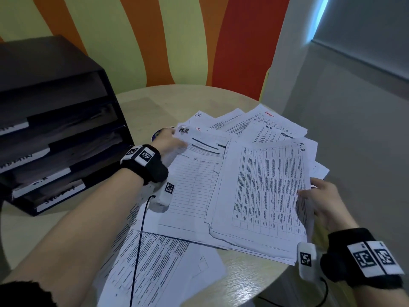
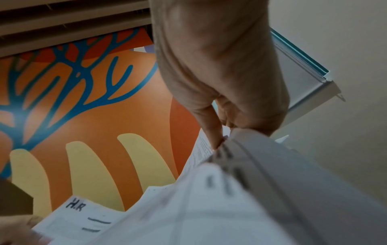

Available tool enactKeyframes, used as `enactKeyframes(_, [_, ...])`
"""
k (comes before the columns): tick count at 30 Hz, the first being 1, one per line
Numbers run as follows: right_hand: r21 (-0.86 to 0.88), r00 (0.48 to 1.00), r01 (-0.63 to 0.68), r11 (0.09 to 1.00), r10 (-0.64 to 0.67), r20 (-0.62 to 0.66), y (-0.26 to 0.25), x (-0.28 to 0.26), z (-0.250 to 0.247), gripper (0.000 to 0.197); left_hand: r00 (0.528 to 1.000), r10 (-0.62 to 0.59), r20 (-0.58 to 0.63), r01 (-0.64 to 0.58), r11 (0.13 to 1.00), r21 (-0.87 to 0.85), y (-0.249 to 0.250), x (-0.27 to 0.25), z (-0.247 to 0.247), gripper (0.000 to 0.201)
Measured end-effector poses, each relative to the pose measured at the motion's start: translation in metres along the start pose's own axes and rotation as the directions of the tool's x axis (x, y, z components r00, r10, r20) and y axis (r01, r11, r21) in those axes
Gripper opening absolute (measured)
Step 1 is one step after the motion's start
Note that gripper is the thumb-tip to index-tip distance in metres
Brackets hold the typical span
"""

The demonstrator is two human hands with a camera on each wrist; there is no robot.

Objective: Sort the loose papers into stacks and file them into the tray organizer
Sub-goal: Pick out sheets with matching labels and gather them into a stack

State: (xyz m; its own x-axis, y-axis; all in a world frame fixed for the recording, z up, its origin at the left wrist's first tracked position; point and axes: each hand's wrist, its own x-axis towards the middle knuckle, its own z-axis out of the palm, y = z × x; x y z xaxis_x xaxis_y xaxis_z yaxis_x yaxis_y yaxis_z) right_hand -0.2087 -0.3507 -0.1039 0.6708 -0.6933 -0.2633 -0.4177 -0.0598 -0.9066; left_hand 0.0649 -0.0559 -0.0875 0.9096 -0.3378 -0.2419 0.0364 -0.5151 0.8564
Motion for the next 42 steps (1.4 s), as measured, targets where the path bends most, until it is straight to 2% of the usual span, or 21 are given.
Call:
enactKeyframes(1, [0.019,1.0,0.002,1.0,-0.002,-0.009,-0.001,-0.001,0.001,0.027,0.998,-0.004,0.07,0.002,0.999,0.034,0.002,-0.011,0.001,0.02])
enactKeyframes(3, [0.061,1.0,-0.007,0.998,0.008,-0.024,-0.003,-0.001,0.001,0.02,0.999,0.011,0.051,-0.013,0.999,0.035,0.002,-0.025,0.003,0.019])
enactKeyframes(5, [0.097,1.0,-0.028,0.995,0.029,-0.004,-0.005,-0.002,0.002,0.017,0.994,0.042,-0.103,-0.058,0.985,-0.16,0.006,-0.035,-0.001,0.019])
enactKeyframes(6, [0.101,0.999,-0.039,0.994,0.038,0.017,-0.006,-0.004,0.003,0.019,0.976,0.07,-0.204,-0.117,0.967,-0.227,0.011,-0.041,-0.007,0.014])
enactKeyframes(7, [0.097,0.998,-0.047,0.994,0.044,0.035,-0.007,-0.005,0.004,0.02,0.948,0.087,-0.307,-0.179,0.941,-0.286,0.018,-0.044,-0.015,0.012])
enactKeyframes(9, [0.075,0.998,-0.052,0.996,0.049,0.044,-0.007,-0.006,0.007,0.02,0.891,0.158,-0.426,-0.324,0.877,-0.354,0.044,-0.064,-0.033,0.01])
enactKeyframes(11, [0.061,0.999,-0.036,0.998,0.034,0.035,-0.008,-0.007,0.009,0.018,0.824,0.274,-0.496,-0.461,0.833,-0.306,0.074,-0.087,-0.052,0.022])
enactKeyframes(13, [0.037,1.0,-0.013,0.999,0.012,0.026,-0.007,-0.007,0.009,0.014,0.757,0.387,-0.526,-0.584,0.761,-0.281,0.098,-0.105,-0.068,0.016])
enactKeyframes(15, [0.032,1.0,-0.007,0.999,0.006,0.025,-0.007,-0.008,0.009,0.012,0.728,0.392,-0.563,-0.635,0.695,-0.338,0.106,-0.109,-0.077,0.02])
enactKeyframes(18, [0.061,1.0,-0.01,0.998,0.008,0.03,-0.01,-0.009,0.009,0.012,0.797,0.338,-0.5,-0.538,0.774,-0.334,0.105,-0.104,-0.061,0.015])
enactKeyframes(21, [0.14,0.999,0.007,0.99,-0.014,0.047,-0.02,-0.014,0.009,0.015,0.895,0.252,-0.369,-0.373,0.875,-0.308,0.089,-0.093,-0.016,0.014])
enactKeyframes(23, [0.223,0.996,0.028,0.974,-0.047,0.08,-0.03,-0.02,0.008,0.016,0.937,0.214,-0.277,-0.284,0.927,-0.244,0.068,-0.083,0.018,0.018])
enactKeyframes(26, [0.279,0.988,0.047,0.959,-0.086,0.129,-0.039,-0.026,0.008,0.017,0.983,0.136,-0.124,-0.169,0.932,-0.32,0.051,-0.079,0.057,0.024])
enactKeyframes(29, [0.311,0.99,0.037,0.95,-0.076,0.116,-0.038,-0.02,0.011,0.013,0.993,0.068,-0.094,-0.097,0.934,-0.343,0.051,-0.08,0.079,0.024])
enactKeyframes(32, [0.28,0.982,0.024,0.96,-0.075,0.173,-0.032,-0.018,0.016,0.041,0.991,0.025,-0.13,-0.079,0.898,-0.432,0.051,-0.074,0.089,0.028])
enactKeyframes(36, [0.196,0.969,0.105,0.975,-0.145,0.202,-0.026,-0.024,0.021,0.033,0.993,0.03,-0.113,-0.076,0.901,-0.427,0.051,-0.073,0.095,0.031])
enactKeyframes(39, [0.096,0.988,0.118,0.988,-0.126,0.092,-0.024,-0.021,0.017,0.033,0.997,0.065,-0.049,-0.077,0.953,-0.294,0.051,-0.072,0.091,0.034])
enactKeyframes(42, [-0.037,0.989,0.143,0.989,-0.144,-0.022,-0.024,-0.016,0.005,0.027,0.997,0.033,-0.064,-0.04,0.993,-0.112,0.037,-0.052,0.07,0.059])
